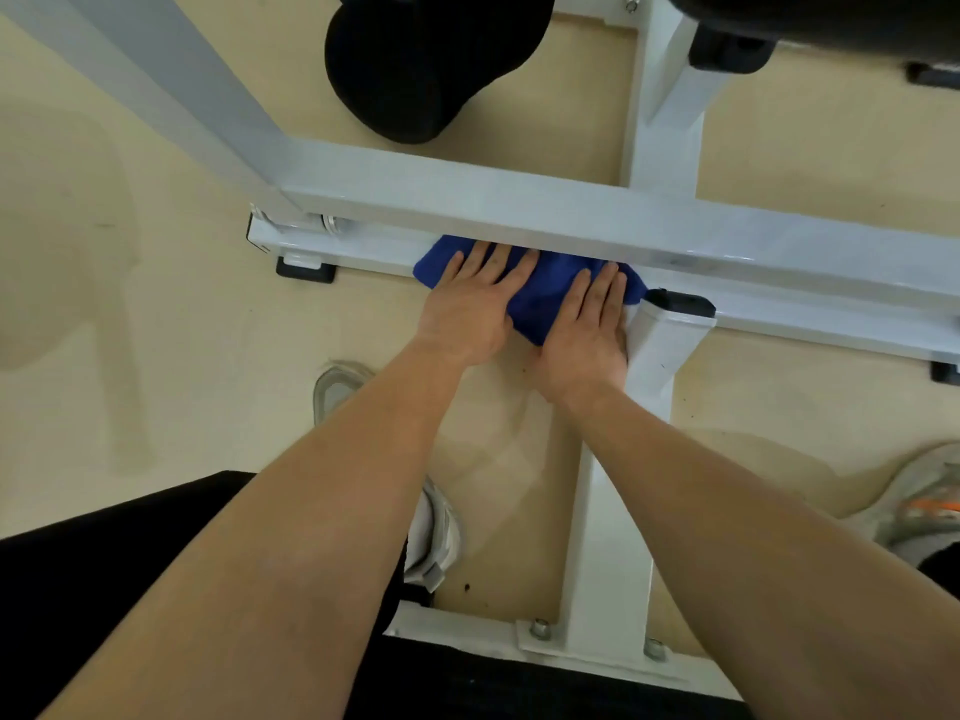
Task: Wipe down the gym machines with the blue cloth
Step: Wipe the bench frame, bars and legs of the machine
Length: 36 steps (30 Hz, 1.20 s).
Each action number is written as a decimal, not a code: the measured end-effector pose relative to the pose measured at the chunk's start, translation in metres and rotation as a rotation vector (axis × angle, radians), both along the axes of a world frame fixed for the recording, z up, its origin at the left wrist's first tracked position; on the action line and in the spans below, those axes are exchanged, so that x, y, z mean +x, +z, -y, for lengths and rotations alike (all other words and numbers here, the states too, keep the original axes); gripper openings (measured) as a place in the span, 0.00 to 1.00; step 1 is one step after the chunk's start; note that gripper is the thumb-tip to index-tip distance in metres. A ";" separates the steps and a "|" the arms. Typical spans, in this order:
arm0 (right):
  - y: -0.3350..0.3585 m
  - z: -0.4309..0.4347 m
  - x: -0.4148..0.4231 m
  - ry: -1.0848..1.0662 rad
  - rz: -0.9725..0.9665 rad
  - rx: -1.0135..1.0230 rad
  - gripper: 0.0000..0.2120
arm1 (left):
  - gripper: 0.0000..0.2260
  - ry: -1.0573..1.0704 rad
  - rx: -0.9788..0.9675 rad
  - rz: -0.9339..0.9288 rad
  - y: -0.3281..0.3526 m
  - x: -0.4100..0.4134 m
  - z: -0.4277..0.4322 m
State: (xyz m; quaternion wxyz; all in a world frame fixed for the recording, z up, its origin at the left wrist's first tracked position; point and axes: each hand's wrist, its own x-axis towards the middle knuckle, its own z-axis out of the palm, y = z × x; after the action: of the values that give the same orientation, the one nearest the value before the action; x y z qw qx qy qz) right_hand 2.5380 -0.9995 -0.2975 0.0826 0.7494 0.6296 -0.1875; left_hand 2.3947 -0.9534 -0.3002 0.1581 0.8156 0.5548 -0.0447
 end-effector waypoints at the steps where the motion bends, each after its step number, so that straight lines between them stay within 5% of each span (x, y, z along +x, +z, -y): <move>1: 0.001 0.002 0.001 0.043 0.000 -0.004 0.42 | 0.35 -0.002 0.003 -0.001 0.000 -0.001 0.000; 12: 0.019 -0.027 -0.059 0.674 -0.034 -0.088 0.42 | 0.33 0.517 -0.013 0.033 0.002 -0.079 0.031; 21: 0.012 -0.009 -0.016 0.604 0.007 -0.060 0.38 | 0.28 0.336 0.019 0.047 0.003 -0.047 0.027; 26: 0.038 -0.021 0.001 0.610 -0.218 -0.180 0.36 | 0.22 0.336 0.015 0.156 0.018 -0.023 0.026; 30: 0.067 -0.011 -0.002 0.621 -0.280 -0.200 0.37 | 0.13 0.407 0.067 0.339 0.040 -0.023 0.036; 36: 0.128 0.002 -0.033 0.621 -0.385 -0.154 0.38 | 0.06 0.579 0.057 0.316 0.117 -0.053 0.042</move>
State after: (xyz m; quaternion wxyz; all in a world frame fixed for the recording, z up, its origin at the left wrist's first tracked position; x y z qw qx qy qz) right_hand 2.5046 -1.0014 -0.1693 0.0715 0.4655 0.8150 -0.3377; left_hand 2.3420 -0.9953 -0.1827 0.2255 0.6250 0.7331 0.1450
